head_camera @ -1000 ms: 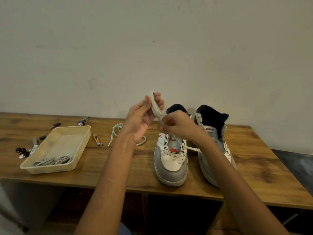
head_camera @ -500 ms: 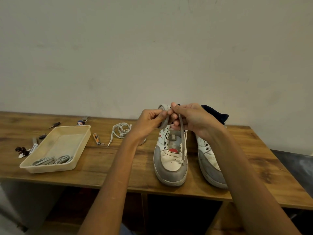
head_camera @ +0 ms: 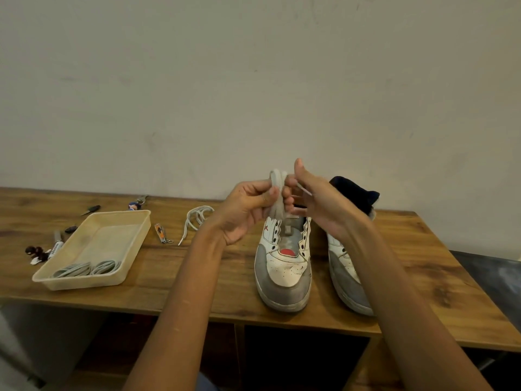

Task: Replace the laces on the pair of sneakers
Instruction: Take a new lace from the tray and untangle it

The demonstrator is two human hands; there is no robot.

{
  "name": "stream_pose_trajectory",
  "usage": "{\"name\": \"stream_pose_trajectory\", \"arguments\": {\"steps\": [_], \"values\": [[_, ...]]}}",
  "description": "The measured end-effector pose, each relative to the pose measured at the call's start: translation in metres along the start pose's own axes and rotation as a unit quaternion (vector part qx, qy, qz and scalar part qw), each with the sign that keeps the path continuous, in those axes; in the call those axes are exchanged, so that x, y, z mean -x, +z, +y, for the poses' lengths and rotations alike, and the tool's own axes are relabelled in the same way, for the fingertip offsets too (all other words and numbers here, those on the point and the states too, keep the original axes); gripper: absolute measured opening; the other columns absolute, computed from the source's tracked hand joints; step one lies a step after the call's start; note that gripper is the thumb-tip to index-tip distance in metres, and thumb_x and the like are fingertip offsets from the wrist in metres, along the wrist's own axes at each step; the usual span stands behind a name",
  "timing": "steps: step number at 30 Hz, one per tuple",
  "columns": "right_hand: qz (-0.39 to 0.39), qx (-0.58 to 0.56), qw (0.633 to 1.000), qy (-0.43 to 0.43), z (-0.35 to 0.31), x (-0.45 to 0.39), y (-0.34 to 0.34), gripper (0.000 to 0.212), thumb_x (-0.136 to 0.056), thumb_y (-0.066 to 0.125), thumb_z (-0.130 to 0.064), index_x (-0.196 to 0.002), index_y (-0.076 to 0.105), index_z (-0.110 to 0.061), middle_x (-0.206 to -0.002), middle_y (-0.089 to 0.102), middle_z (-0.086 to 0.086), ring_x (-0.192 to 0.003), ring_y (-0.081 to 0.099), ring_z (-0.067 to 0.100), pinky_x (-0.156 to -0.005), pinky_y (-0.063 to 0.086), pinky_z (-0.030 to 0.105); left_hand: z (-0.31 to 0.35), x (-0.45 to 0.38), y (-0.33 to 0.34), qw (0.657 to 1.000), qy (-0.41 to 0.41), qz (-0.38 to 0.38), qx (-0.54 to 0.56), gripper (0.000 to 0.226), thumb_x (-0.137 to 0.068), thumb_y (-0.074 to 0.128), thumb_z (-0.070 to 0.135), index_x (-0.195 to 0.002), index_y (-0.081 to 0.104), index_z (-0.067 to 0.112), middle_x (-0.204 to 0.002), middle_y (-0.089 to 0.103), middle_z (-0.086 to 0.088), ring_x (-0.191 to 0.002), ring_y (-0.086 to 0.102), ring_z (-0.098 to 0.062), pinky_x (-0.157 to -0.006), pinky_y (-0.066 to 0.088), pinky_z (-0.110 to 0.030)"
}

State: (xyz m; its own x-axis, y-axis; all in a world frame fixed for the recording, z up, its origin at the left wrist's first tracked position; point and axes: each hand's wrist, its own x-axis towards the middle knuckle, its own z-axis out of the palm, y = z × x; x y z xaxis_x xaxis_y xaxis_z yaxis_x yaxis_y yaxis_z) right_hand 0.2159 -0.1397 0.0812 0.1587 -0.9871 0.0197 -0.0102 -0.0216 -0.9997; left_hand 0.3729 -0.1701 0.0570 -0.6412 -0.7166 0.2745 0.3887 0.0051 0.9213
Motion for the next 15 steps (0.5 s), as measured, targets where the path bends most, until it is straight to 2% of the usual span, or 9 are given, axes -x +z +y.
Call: {"name": "stream_pose_trajectory", "arguments": {"steps": [3, 6, 8, 10, 12, 13, 15], "values": [[-0.042, -0.020, 0.999, 0.018, 0.005, -0.003, 0.011, 0.042, -0.099, 0.028, -0.051, -0.102, 0.063, -0.029, -0.069, 0.064, -0.017, -0.076, 0.060, 0.006, -0.096, 0.041, 0.044, 0.001, -0.002, -0.008, 0.997, 0.041, 0.039, 0.054, 0.040, -0.062, 0.080, 0.026, -0.096, 0.074, 0.006, -0.080, 0.069, -0.002, -0.076, 0.066, -0.013, -0.074, 0.056, -0.025], [-0.026, -0.017, 0.999, 0.030, 0.008, -0.006, 0.015, 0.045, -0.098, 0.028, -0.054, -0.112, 0.062, -0.027, -0.083, 0.067, -0.010, -0.082, 0.064, 0.010, -0.093, 0.044, 0.044, -0.001, -0.003, -0.004, 0.992, 0.045, 0.093, 0.066, 0.032, -0.068, 0.068, 0.019, -0.095, 0.072, 0.002, -0.078, 0.070, -0.004, -0.074, 0.067, -0.013, -0.072, 0.056, -0.023], [-0.015, 0.025, 0.998, 0.051, 0.010, -0.007, 0.015, 0.055, -0.096, 0.024, -0.058, -0.104, 0.065, -0.023, -0.084, 0.069, -0.005, -0.080, 0.065, 0.012, -0.088, 0.046, 0.040, -0.002, -0.004, 0.000, 0.990, 0.045, 0.124, 0.056, 0.030, -0.074, 0.059, 0.015, -0.100, 0.065, 0.001, -0.078, 0.070, -0.004, -0.072, 0.068, -0.012, -0.070, 0.056, -0.021], [-0.019, 0.059, 0.995, 0.073, 0.013, -0.008, 0.016, 0.063, -0.094, 0.022, -0.062, -0.091, 0.068, -0.020, -0.079, 0.069, -0.003, -0.076, 0.062, 0.013, -0.082, 0.047, 0.035, -0.001, -0.004, 0.001, 0.986, 0.051, 0.149, 0.046, 0.028, -0.079, 0.054, 0.016, -0.103, 0.062, 0.004, -0.077, 0.070, 0.000, -0.070, 0.067, -0.011, -0.060, 0.055, -0.021], [-0.028, 0.071, 0.994, 0.083, 0.014, -0.008, 0.018, 0.058, -0.094, 0.030, -0.061, -0.085, 0.066, -0.016, -0.074, 0.066, -0.003, -0.070, 0.058, 0.011, -0.074, 0.045, 0.030, -0.001, -0.005, -0.001, 0.980, 0.064, 0.183, 0.054, 0.022, -0.087, 0.051, 0.013, -0.104, 0.062, 0.005, -0.078, 0.070, 0.001, -0.070, 0.067, -0.010, -0.050, 0.051, -0.021], [-0.030, 0.085, 0.993, 0.081, 0.013, -0.007, 0.018, 0.050, -0.094, 0.039, -0.055, -0.082, 0.065, -0.015, -0.070, 0.065, -0.004, -0.066, 0.055, 0.010, -0.069, 0.044, 0.028, -0.002, -0.005, -0.003, 0.974, 0.073, 0.204, 0.065, 0.020, -0.090, 0.050, 0.009, -0.105, 0.062, 0.003, -0.079, 0.070, 0.000, -0.073, 0.068, -0.010, -0.053, 0.053, -0.021], [-0.017, 0.133, 0.989, 0.069, 0.010, -0.005, 0.020, 0.029, -0.092, 0.057, -0.035, -0.075, 0.066, -0.014, -0.058, 0.061, -0.008, -0.055, 0.051, 0.005, -0.061, 0.041, 0.023, -0.004, -0.007, -0.008, 0.964, 0.087, 0.245, 0.063, 0.017, -0.092, 0.049, 0.004, -0.102, 0.062, 0.001, -0.080, 0.071, -0.001, -0.079, 0.069, -0.011, -0.069, 0.056, -0.021]]}}
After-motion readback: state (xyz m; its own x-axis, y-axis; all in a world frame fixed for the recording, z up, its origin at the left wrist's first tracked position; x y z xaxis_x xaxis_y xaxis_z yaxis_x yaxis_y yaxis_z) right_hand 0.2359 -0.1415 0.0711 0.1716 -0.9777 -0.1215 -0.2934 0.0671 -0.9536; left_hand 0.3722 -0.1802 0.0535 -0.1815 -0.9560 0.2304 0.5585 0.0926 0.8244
